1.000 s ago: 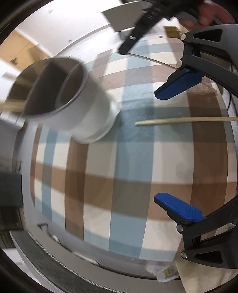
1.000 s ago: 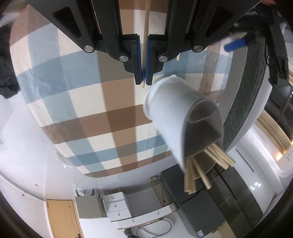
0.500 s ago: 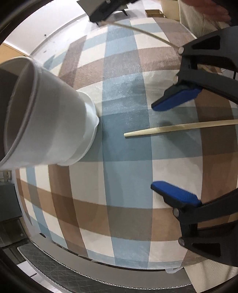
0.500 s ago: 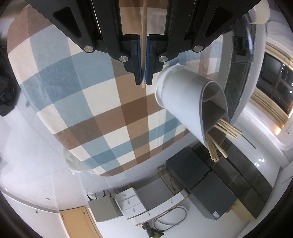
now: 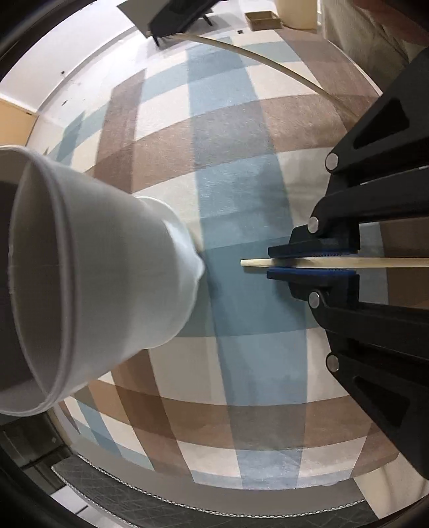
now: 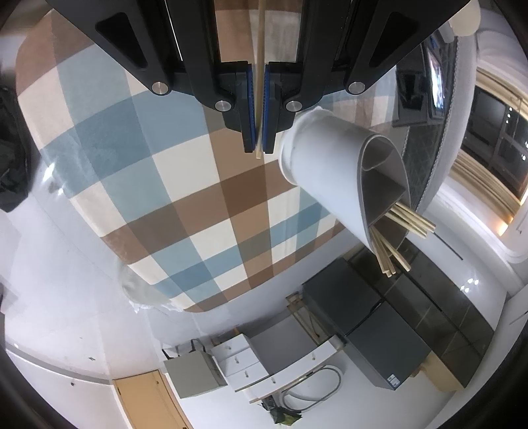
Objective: Organize utensils
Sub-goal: 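Carry both held chopsticks up above the divided holder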
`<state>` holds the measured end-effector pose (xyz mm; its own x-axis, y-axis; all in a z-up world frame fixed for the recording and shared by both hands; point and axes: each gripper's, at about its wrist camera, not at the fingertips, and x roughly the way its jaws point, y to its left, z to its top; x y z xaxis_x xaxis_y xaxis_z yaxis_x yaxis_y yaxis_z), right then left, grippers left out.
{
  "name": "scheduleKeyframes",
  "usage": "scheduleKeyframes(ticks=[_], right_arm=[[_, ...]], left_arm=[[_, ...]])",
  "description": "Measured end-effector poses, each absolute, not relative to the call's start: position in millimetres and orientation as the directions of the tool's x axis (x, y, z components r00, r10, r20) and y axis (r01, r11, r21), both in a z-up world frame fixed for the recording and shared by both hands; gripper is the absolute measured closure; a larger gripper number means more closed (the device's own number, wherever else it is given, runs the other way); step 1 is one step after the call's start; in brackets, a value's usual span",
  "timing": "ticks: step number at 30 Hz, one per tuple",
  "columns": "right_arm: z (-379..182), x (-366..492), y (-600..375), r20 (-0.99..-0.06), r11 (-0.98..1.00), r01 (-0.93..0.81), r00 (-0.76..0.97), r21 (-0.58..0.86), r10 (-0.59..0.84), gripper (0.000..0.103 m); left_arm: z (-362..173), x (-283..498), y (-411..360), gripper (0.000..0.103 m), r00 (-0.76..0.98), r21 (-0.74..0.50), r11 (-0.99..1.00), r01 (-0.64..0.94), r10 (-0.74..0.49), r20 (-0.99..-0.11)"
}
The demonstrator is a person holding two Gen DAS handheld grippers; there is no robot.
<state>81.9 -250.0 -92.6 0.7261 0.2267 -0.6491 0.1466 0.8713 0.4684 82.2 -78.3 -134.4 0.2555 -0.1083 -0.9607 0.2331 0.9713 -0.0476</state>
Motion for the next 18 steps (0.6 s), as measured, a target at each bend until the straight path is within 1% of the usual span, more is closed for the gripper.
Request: scheduleKeyframes(ticks=[3, 7, 13, 18], right_arm=[[-91, 80, -248, -0.649, 0.88, 0.144, 0.73, 0.453, 0.215, 0.1], [-90, 76, -245, -0.642, 0.88, 0.124, 0.731, 0.458, 0.231, 0.1], [-71, 62, -227, -0.571, 0.882, 0.016, 0.768, 0.47, 0.29, 0.1], [-58, 47, -203, -0.556, 0.925, -0.047, 0.788, 0.377, 0.267, 0.1]], left_arm=[[-123, 81, -74, 0.102, 0.292, -0.074, 0.973, 0.219, -0.137, -0.947], [-90, 75, -58, 0.102, 0.396, -0.112, 0.973, 0.201, -0.185, -0.9], [-48, 56, -39, 0.102, 0.53, -0.168, 0.968, 0.186, -0.243, -0.812], [-27, 47, -36, 0.102, 0.584, -0.185, 0.962, 0.2, -0.269, -0.766]])
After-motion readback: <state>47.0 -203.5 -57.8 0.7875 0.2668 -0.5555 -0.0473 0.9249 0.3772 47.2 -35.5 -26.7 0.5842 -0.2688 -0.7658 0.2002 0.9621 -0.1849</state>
